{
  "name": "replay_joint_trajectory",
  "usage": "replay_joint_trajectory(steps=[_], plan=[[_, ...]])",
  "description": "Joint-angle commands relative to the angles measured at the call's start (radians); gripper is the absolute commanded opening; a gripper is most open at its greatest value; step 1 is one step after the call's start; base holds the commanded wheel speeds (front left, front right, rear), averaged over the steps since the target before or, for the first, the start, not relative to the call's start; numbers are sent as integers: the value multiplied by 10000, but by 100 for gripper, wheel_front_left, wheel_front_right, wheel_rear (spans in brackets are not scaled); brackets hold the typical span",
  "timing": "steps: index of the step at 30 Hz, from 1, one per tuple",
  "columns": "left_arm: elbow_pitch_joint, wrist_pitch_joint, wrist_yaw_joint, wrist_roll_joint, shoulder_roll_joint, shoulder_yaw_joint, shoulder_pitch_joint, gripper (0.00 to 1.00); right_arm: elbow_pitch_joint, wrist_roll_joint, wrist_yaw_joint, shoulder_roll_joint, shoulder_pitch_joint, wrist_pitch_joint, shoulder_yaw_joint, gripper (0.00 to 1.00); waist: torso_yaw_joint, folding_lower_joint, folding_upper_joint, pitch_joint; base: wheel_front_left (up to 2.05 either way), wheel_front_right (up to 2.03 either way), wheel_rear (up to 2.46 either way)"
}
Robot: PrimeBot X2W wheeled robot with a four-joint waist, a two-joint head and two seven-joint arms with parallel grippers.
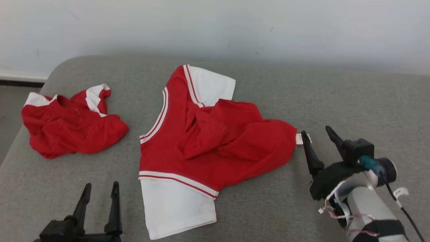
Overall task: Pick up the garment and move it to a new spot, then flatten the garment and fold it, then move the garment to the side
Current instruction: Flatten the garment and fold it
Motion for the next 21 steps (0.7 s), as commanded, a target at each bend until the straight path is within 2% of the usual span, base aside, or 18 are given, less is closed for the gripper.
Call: replay_joint_trajectory(steps=[1,8,16,17,18,19,21], plan=[[51,-7,20,-60,-29,-71,-209,100,345,-18,29,-117,-380,33,55,100,466,-1,0,490,0,0,0],[250,-7,14,-328,-31,-530,-648,100,2186,73,23,-346,-1560,143,263,100,936,-1,0,931,0,0,0],[382,-7,12,-455,-28,-790,-867,100,3889,279,21,-172,-2161,72,401,100,1218,-1,0,1118,0,0,0],[391,-7,12,-443,-28,-799,-883,100,4031,312,21,-125,-2187,47,424,65,1220,-1,0,1126,0,0,0],[396,-7,12,-455,-28,-801,-897,100,4127,367,21,-87,-2231,-8,455,40,1210,-1,0,1130,0,0,0],[403,-7,12,-460,-29,-794,-902,100,4214,403,21,-77,-2264,-72,492,0,1189,-1,0,1129,0,0,0],[421,-7,11,-449,-31,-764,-861,100,4370,532,21,1,-2240,-170,568,0,1110,-1,0,1088,0,0,0]])
